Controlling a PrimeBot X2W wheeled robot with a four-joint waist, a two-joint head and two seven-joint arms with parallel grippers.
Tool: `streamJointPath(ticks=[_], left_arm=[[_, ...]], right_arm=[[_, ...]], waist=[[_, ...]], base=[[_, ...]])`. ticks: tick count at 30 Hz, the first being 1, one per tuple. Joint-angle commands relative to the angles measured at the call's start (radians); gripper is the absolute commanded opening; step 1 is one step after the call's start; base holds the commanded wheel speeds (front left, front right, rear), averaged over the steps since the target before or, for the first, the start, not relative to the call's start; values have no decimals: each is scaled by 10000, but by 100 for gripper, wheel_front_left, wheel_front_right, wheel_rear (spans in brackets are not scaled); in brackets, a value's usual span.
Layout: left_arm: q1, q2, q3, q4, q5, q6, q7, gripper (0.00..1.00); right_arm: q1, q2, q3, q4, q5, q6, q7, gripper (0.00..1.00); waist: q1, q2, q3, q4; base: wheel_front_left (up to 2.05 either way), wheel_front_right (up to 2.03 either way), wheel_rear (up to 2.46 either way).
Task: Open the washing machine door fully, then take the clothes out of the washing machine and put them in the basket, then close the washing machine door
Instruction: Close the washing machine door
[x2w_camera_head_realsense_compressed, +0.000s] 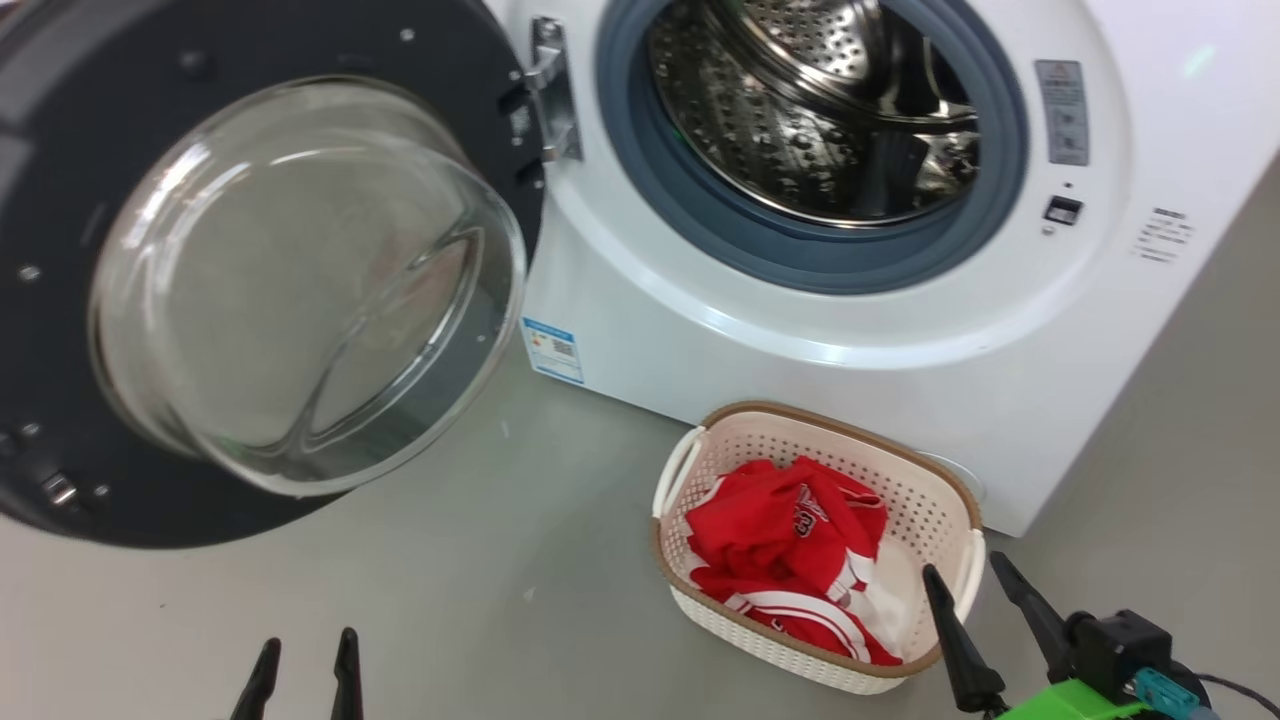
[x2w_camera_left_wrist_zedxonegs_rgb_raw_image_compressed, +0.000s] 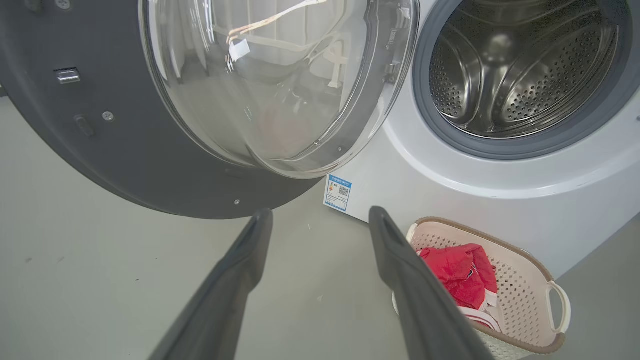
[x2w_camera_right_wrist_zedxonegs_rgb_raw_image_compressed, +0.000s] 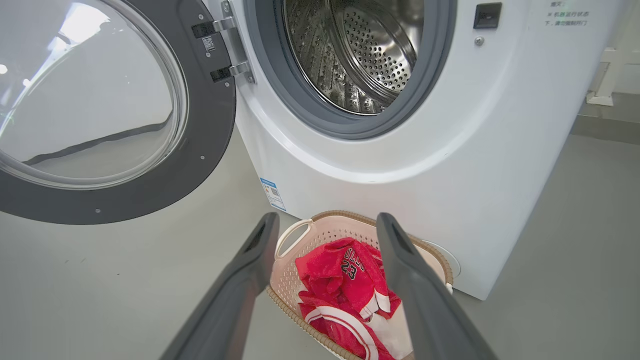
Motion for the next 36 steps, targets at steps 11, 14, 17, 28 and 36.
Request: streamJointPath(ticks=[11, 14, 17, 28, 36], left_arm=[[143, 101, 379, -593, -519, 390, -94, 100], [178, 101, 422, -614, -545, 388, -94, 100], [168, 101, 458, -656, -593, 356, -94, 100], [-802, 116, 1707, -2353, -838, -217, -94, 0], [-3068, 1604, 3107, -3302, -1154, -512, -94, 0]], right_arm=[[-1204, -367, 1034, 299, 327, 63, -67, 100], [-1252, -393, 1113, 350, 380, 63, -67, 100], [-1259, -411, 1141, 359, 418, 63, -67, 100], [-1090, -312, 978, 257, 345, 63, -67, 100], [-1049, -201, 743, 140, 168, 63, -67, 100]], waist=[[0, -1, 75, 524], [0, -1, 58, 518], [0, -1, 54, 508], [0, -1, 213, 521], [0, -1, 576, 560]], base=[[0, 0, 0], [0, 0, 0], [0, 0, 0], [0, 0, 0], [0, 0, 0]])
